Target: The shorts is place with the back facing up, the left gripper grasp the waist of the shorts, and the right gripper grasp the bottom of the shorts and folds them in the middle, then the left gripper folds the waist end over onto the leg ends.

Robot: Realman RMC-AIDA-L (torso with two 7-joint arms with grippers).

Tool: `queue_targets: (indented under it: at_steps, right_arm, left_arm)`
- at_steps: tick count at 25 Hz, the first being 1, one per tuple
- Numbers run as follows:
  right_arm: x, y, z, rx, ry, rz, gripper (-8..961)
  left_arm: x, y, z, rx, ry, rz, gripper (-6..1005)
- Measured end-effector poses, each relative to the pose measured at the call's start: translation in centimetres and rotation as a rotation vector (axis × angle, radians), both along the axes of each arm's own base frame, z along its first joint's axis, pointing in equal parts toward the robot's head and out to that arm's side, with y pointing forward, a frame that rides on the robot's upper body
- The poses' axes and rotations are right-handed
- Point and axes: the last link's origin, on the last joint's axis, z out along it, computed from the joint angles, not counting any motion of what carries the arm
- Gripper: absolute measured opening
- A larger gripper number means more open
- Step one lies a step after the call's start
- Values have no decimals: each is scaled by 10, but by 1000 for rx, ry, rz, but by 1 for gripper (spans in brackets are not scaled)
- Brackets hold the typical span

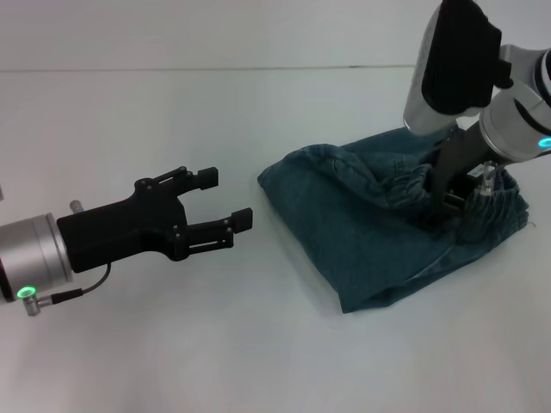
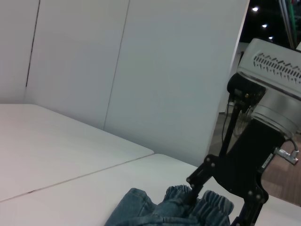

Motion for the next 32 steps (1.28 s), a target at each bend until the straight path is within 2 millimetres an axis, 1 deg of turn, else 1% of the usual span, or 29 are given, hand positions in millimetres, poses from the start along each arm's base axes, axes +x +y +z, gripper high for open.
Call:
queue_targets:
  at_steps: [6, 12, 17, 20, 25, 27, 32]
  right_arm:
    - [3, 1, 2, 5, -2, 23, 902]
    - [4, 2, 7, 15, 9, 29, 741]
    - [5, 4, 12, 29, 30, 18, 506]
    - [9, 9, 20, 63, 54, -1, 272]
    - [15, 19, 37, 151, 100, -25, 110]
    - [20, 23, 41, 185, 107, -41, 110]
    - [32, 25, 39, 216, 99, -97, 111]
  left_arm:
    - [-3, 0, -3, -1, -5, 18, 873]
    - [-4, 0, -4, -2, -5, 22, 873]
    - [-4, 0, -5, -3, -5, 24, 874]
    - [-5, 0, -5, -3, -5, 26, 874]
    - [-4, 0, -4, -4, -7, 21, 874]
    - [-3, 0, -3, -5, -8, 19, 874]
    - [-6, -1, -3, 0, -2, 28, 873]
